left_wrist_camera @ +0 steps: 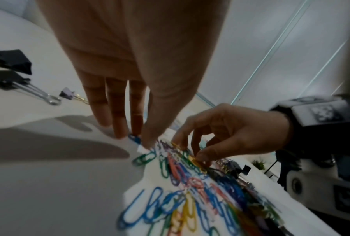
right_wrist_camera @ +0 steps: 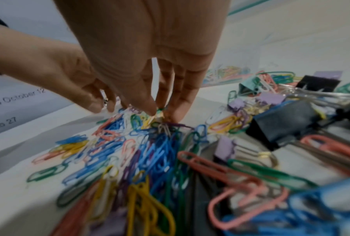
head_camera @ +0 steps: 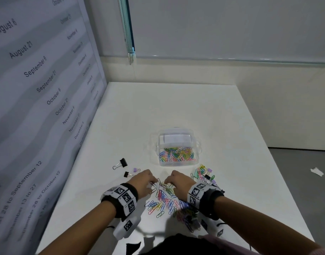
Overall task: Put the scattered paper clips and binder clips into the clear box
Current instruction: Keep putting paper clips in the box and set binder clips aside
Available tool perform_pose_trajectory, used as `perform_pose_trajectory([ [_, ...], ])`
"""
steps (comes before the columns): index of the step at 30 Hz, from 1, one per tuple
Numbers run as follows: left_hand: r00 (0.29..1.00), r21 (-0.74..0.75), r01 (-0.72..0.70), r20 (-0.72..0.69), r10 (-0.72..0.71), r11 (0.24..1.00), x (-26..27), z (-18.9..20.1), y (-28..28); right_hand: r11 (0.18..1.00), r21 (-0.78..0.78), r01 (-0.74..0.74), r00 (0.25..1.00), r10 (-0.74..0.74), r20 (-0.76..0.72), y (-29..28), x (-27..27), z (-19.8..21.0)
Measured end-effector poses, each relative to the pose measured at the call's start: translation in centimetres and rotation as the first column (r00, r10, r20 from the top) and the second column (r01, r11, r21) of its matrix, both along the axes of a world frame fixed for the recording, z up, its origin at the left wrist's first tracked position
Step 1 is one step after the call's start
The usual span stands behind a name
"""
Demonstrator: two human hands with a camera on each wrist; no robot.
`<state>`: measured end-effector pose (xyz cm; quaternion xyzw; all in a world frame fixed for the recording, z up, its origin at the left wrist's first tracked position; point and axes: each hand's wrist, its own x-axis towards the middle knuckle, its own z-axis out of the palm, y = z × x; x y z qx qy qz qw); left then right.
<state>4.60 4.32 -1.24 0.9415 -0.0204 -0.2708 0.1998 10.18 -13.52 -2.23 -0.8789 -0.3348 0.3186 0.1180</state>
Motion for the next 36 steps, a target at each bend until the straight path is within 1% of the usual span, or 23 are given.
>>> perform_pose_trajectory([
  [3, 0.998, -0.072, -0.007, -0.062, 0.002, 0.997, -0.7, 0.0, -0.3, 0.999, 0.03, 0.023, 1.0, -0.023, -0.005, -0.9, 0.3, 0.2],
  [5, 0.994, -0.102, -0.023, -0.105, 0.012, 0.995, -1.4, -0.1, -0.7, 1.0, 0.02, 0.007, 1.0, -0.007, -0.005, -1.6, 0.4, 0.5],
  [8, 0.992, -0.037, 0.036, -0.116, -0.041, 0.999, -2.1, -0.5, -1.5, 0.996, -0.061, -0.061, 0.998, 0.061, 0.0, -2.1, 0.0, 0.7],
  [10, 0.993, 0.032, 0.086, -0.088, -0.083, 0.996, -2.2, -1.1, -2.1, 0.993, -0.074, -0.092, 0.996, 0.092, 0.0, -2.0, -0.5, 0.3],
  [11, 0.995, 0.04, 0.083, -0.065, -0.08, 0.996, -2.3, -1.5, -2.4, 0.994, -0.065, -0.09, 0.996, 0.09, -0.012, -1.9, -0.9, 0.1],
  [12, 0.997, 0.021, 0.058, -0.045, -0.057, 0.998, -2.3, -1.8, -2.7, 0.996, -0.05, -0.074, 0.997, 0.072, -0.031, -1.8, -1.2, -0.1],
  [15, 0.999, -0.083, -0.037, 0.016, 0.039, 0.996, -2.0, -2.4, -3.5, 0.999, 0.022, 0.035, 0.994, -0.032, -0.102, -1.2, -1.7, -0.7],
  [19, 0.995, -0.08, -0.068, 0.061, 0.073, 0.994, -1.0, -2.3, -4.1, 0.984, 0.063, 0.166, 0.985, -0.163, -0.052, -0.9, -1.4, -0.4],
  [21, 0.995, -0.056, -0.08, 0.054, 0.083, 0.995, -0.3, -2.3, -4.0, 0.959, 0.102, 0.264, 0.964, -0.259, -0.059, -1.2, -0.8, 0.2],
  [23, 0.995, -0.05, -0.087, 0.043, 0.089, 0.995, 0.5, -2.0, -3.9, 0.937, 0.122, 0.328, 0.944, -0.321, -0.074, -1.8, -0.1, 0.9],
  [25, 0.99, -0.091, -0.133, 0.034, 0.137, 0.987, 1.2, -1.4, -3.9, 0.923, 0.119, 0.367, 0.93, -0.36, -0.079, -2.5, 0.7, 1.3],
  [27, 0.974, -0.176, -0.225, -0.021, 0.225, 0.958, 2.0, -0.8, -3.7, 0.913, 0.111, 0.393, 0.918, -0.384, -0.094, -2.9, 1.4, 1.8],
  [29, 0.953, -0.276, -0.304, -0.081, 0.293, 0.912, 2.9, -0.3, -3.5, 0.911, 0.123, 0.394, 0.919, -0.388, -0.074, -3.1, 2.0, 2.5],
  [33, 0.921, -0.413, -0.377, -0.066, 0.385, 0.829, 5.0, 0.9, -3.5, 0.895, 0.191, 0.403, 0.913, -0.406, -0.024, -3.0, 3.5, 4.4],
  [36, 0.893, -0.502, -0.423, -0.089, 0.441, 0.754, 6.8, 1.7, -3.5, 0.858, 0.267, 0.439, 0.892, -0.452, -0.015, -2.7, 5.2, 5.9],
])
